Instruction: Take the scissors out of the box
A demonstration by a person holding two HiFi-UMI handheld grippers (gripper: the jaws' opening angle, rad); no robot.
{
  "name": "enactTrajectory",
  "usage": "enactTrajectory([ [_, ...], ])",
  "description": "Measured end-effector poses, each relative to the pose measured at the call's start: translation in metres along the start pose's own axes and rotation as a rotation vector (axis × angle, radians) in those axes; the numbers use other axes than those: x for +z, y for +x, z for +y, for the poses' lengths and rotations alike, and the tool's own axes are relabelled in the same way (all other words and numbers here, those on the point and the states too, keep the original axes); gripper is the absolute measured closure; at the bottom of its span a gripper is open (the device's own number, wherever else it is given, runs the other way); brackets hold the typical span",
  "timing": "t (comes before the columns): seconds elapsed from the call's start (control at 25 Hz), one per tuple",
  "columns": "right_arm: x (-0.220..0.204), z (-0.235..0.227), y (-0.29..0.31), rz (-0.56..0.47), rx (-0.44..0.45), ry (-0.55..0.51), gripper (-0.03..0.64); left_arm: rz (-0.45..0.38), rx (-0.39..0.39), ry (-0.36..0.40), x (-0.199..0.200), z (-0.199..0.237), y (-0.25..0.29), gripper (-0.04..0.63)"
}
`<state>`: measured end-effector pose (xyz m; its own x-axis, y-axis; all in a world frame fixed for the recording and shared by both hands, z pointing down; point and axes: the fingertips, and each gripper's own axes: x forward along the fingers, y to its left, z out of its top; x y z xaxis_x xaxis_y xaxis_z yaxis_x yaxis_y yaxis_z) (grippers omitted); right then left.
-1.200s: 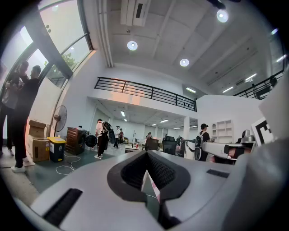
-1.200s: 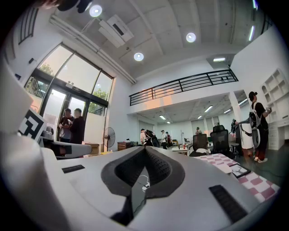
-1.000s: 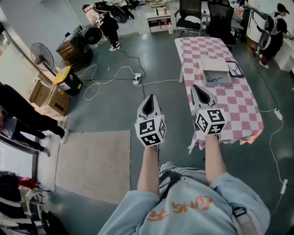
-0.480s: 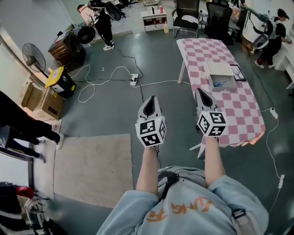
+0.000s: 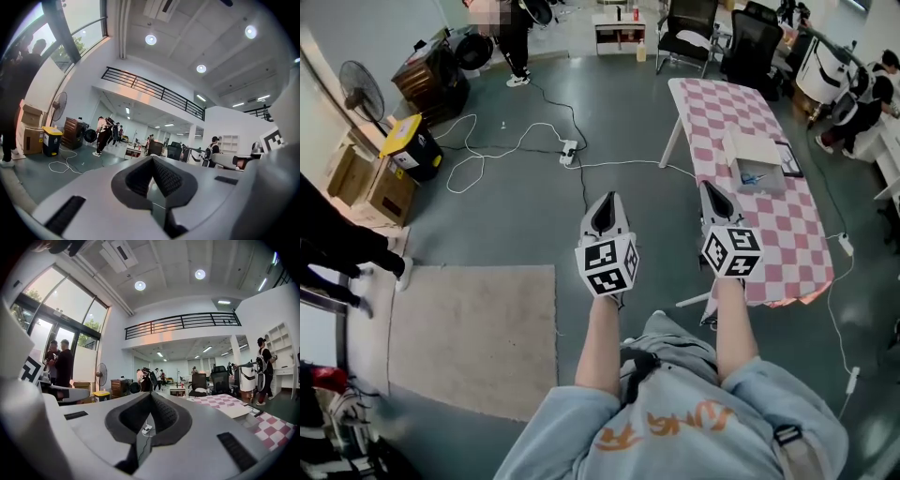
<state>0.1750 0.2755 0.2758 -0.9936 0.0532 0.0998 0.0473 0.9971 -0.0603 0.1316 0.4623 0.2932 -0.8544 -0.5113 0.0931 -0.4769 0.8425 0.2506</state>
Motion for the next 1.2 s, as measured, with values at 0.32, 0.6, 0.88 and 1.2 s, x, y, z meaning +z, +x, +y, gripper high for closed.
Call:
enactTrajectory([
  [0.32,0.013,0.036,0.026,-0.009,0.080,-0.042,0.618,-0.046,0.026,-0.025,0.018,0.025,-0.003,0.578],
  [0.6,0.022,0.017,0.032,-0.050,0.061,-0.083,0.618,-0.040,0.027,-0.003,0.014,0.024,0.020,0.578],
  [0.88,0.029,-0.010,0.078,-0.073,0.068,-0.072,0.618,-0.023,0.006,0.038,0.013,0.016,0.075,0.578],
  [1.2,0.023,-0.058,0.164,-0.047,0.078,-0.025,0.618,-0.074,-0.049,-0.038,0.021,0.018,0.155,0.578],
])
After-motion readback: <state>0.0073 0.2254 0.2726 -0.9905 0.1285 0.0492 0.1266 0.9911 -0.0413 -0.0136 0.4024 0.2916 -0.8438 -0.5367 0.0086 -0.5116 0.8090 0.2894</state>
